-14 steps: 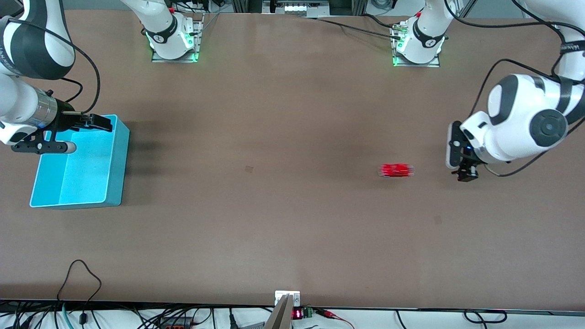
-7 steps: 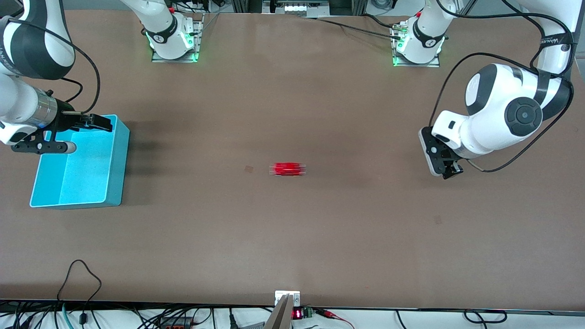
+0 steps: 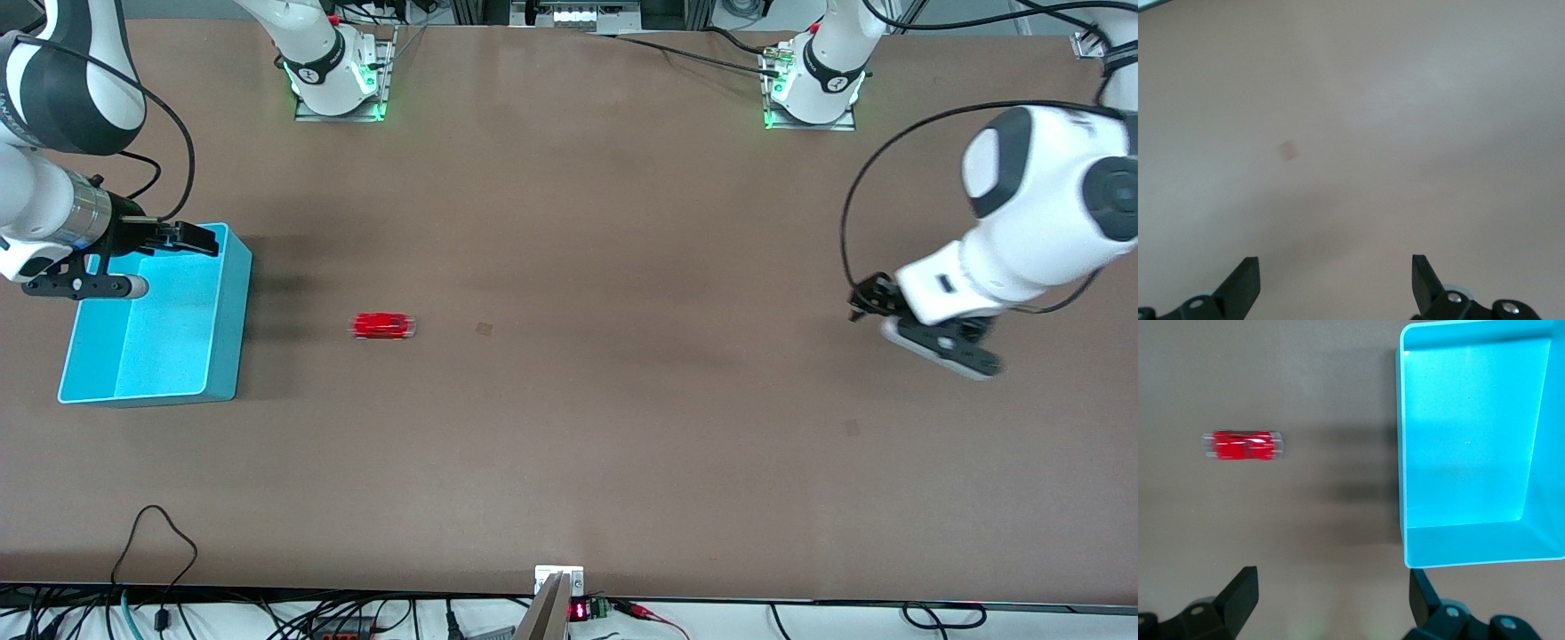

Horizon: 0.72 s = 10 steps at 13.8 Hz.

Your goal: Wind red beetle toy and store in blue box

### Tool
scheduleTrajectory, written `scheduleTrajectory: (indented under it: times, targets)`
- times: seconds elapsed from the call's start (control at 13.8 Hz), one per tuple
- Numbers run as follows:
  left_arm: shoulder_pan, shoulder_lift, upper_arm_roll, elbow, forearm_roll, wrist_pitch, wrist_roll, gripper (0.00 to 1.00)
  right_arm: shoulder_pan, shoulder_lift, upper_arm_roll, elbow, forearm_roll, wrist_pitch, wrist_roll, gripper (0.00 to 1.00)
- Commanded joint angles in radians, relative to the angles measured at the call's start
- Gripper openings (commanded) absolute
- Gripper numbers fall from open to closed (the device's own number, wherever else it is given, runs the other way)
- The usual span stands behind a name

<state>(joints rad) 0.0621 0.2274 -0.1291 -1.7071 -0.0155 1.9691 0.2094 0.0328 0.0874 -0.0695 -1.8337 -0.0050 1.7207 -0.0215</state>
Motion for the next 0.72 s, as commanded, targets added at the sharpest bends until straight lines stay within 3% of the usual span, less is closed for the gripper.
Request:
scheduleTrajectory:
  times: [0.0, 0.22, 0.65]
  targets:
    - [-0.064, -0.016, 0.118, 0.104, -0.021, -0.105, -0.171, 1.00, -0.007, -0.008, 0.002, 0.001, 0.017, -0.010, -0.018, 1.00]
    - [-0.094, -0.020, 0.176, 0.214, -0.031, -0.214, -0.240, 1.00, -0.007, -0.005, 0.002, -0.001, 0.017, -0.010, -0.023, 1.00]
    - [-0.097, -0.132, 0.183, 0.216, -0.031, -0.331, -0.304, 1.00, -0.007, -0.005, 0.001, -0.001, 0.017, -0.015, -0.081, 1.00]
